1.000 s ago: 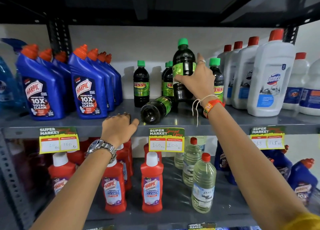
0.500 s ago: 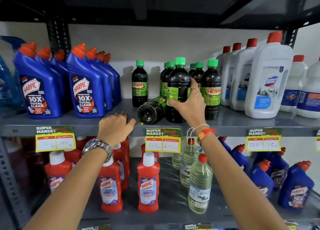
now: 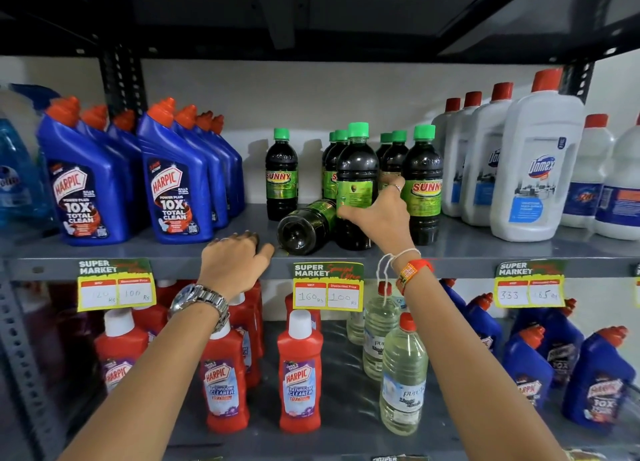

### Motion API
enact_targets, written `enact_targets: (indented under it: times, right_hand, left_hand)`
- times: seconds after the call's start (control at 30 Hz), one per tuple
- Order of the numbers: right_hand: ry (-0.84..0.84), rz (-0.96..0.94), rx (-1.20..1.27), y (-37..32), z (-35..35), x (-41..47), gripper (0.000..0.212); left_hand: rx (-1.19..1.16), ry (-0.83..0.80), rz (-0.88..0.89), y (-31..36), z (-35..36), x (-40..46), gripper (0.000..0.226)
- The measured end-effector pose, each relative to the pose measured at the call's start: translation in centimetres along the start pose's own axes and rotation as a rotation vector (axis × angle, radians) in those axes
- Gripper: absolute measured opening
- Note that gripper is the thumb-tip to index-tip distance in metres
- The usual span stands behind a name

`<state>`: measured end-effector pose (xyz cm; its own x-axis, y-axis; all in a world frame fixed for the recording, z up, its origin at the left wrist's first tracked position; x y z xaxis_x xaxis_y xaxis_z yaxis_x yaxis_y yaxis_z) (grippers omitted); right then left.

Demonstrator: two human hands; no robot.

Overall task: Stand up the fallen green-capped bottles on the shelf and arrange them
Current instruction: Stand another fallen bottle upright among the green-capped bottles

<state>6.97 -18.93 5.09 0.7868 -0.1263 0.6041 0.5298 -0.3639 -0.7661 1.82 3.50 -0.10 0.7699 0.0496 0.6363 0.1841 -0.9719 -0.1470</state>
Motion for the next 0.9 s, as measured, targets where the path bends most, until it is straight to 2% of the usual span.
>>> enact_targets:
  times: [0.07,0.1,0.13,0.23,0.27,0.37,0.53,0.6,0.63,0.73,0.83,0.9]
  right_hand:
    - [-0.046,0.04,0.145,0.5,-0.1,0.2,0.071]
    - [-0.037,0.028,0.176,0.6,0.0,0.2,0.073]
    - [-0.024,0.004,0.16,0.5,0.1,0.1,0.08]
    - [0.028,-0.043,-0.096,0.1,0.6,-0.5,0.115]
    - [0.07,-0.055,-0.157,-0.1,0.6,-0.6,0.118]
    - [0.122,-0.088,-0.199,-0.2,0.3,-0.4,0.105]
    - [-0.028,0.075,0.098,0.5,0.0,0.5,0.066]
    - [-0.034,0.048,0.137,0.4,0.1,0.4,0.054]
    - [-0.027,0.019,0.113,0.3,0.2,0.3,0.054]
    - [0.038,-0.055,-0.057,0.1,0.4,0.0,0.086]
    - [0.047,-0.076,-0.071,0.1,0.2,0.3,0.077]
    - [0.006,-0.025,0.02,0.3,-0.1,0.7,0.073]
  left_hand:
    - [-0.01,-0.006,-0.009,0.0,0.1,0.1,0.038]
    - [-0.012,-0.01,-0.014,0.0,0.1,0.1,0.037]
    - [-0.007,-0.013,-0.017,0.0,0.1,0.1,0.036]
    - [0.021,-0.011,0.0,0.0,0.2,0.2,0.036]
    - [0.012,-0.01,-0.003,-0.1,0.2,0.2,0.036]
    - [-0.011,-0.008,-0.015,-0.1,0.3,0.2,0.037]
    - [-0.018,-0.005,-0.026,-0.1,0.3,0.2,0.039]
    - [-0.017,-0.008,-0.032,-0.1,0.3,0.2,0.038]
    - [-0.016,-0.008,-0.033,-0.1,0.3,0.1,0.038]
    - [-0.011,-0.009,-0.038,-0.1,0.2,0.1,0.039]
    - [-0.022,-0.017,-0.038,0.0,0.2,0.1,0.04]
    - [-0.022,-0.017,-0.038,0.0,0.1,0.0,0.04]
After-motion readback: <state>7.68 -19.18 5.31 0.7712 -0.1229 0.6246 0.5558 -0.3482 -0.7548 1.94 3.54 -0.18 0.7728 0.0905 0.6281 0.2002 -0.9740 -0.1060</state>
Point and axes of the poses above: each hand's wrist, its own x-axis towards the middle knuckle, its own z-axis out of the palm, y = z × x, the point moved 3 cm from there along x, towards the middle knuckle, and after that the axes turned 12 degrees about x, right-handed, at the moved point
